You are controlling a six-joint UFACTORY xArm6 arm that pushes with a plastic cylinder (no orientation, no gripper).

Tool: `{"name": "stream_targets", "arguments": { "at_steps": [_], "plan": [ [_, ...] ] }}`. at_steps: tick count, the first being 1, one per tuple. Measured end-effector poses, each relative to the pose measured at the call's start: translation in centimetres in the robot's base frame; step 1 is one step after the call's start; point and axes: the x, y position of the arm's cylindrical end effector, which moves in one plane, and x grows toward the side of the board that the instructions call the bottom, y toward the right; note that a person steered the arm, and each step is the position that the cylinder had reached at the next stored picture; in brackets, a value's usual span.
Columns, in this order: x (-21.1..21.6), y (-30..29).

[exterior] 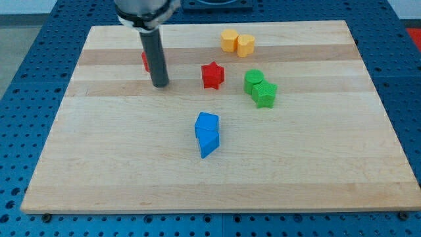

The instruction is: Push the red circle closer to the red star

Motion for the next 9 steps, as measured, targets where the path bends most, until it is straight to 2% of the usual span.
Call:
{"name": "stream_targets", "arguments": {
  "at_steps": [2, 3, 4, 6, 9],
  "plan": [
    [-3.9, -5.7],
    [-6.3, -5.7],
    [-7.3, -2.0],
    [-3.0, 0.4],
    [0.5, 0.4]
  ]
}}
